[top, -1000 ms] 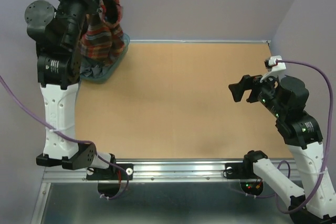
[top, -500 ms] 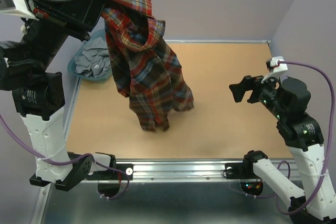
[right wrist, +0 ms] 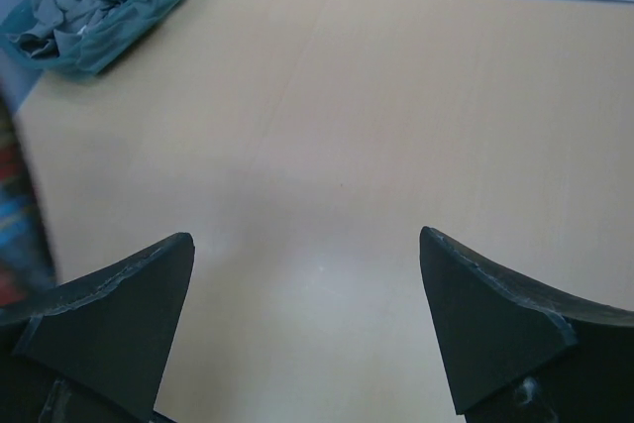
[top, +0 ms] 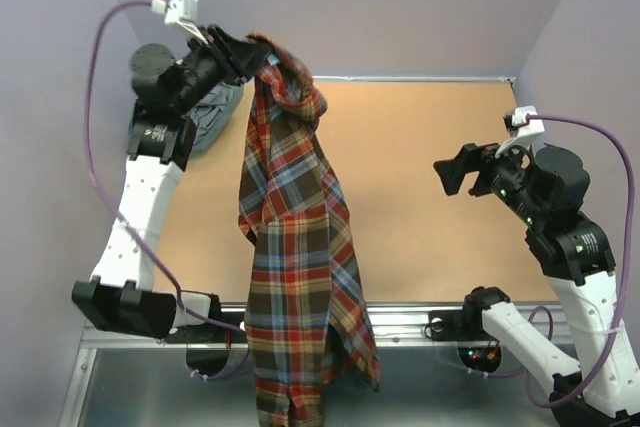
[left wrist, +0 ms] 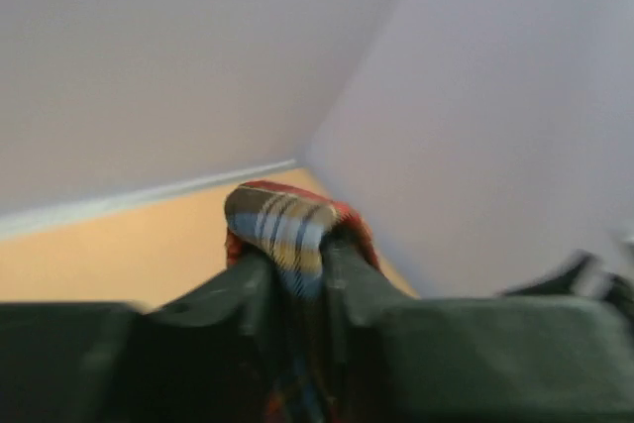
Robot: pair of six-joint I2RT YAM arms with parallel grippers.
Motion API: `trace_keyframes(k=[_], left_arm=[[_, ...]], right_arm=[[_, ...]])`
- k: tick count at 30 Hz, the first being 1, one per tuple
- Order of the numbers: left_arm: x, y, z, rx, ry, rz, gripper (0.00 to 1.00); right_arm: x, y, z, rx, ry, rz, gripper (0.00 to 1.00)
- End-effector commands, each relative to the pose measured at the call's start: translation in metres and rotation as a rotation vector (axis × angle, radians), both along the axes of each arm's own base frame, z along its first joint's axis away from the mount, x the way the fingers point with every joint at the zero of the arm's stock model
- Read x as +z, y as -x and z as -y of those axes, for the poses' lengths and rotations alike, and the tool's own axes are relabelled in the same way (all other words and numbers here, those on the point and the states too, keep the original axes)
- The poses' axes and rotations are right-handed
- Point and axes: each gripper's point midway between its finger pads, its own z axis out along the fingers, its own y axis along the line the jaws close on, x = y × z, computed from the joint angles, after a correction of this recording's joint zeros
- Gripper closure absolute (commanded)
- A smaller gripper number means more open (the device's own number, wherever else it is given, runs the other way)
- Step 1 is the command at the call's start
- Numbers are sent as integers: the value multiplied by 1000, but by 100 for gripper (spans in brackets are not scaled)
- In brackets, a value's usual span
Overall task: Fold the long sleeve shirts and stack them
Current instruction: Move the shirt to the center of the board
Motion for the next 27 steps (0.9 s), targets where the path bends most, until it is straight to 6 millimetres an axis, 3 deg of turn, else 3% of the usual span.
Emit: trace_keyframes(k=[1,2,3,4,7,9,10,12,13,15,18,19,24,27], left_arm=[[-122,-77,-81,455,-155,-269,51],[-140,-86,-103,564,-171,-321,32],[-157,-89,-115,611,-193,-368,26],[-182,-89,-129,674,-240,-447,23],[-201,-74,-130,668,-285,-514,15],[-211,-62,-117,610,-288,-544,13],[-219,-46,-103,568,-301,-564,14],[-241,-36,-97,550,-324,-619,14],[-261,-23,-79,497,-337,-664,14],[-287,-7,-61,449,-350,-724,18],[-358,20,-39,421,-429,-870,22],[-368,28,-22,382,-452,-877,23],[-419,38,23,375,-540,-950,29],[-434,38,39,387,-604,-949,30]], right_arm=[[6,-4,-13,69,-10,31,0],[2,-6,-15,72,-12,15,0],[-2,-8,-17,79,-14,0,0],[-7,-9,-21,96,-15,-21,0],[-26,-18,-29,115,-30,-102,0],[-43,-26,-37,130,-42,-174,0],[-56,-28,-46,170,-58,-233,0],[-65,-29,-50,176,-69,-271,0],[-77,-33,-55,196,-76,-323,0],[-97,-34,-62,212,-92,-402,0],[-136,-30,-76,240,-107,-552,0],[-145,-29,-81,243,-105,-589,0],[-201,-12,-115,249,-35,-745,1],[-226,6,-135,277,-17,-816,7]])
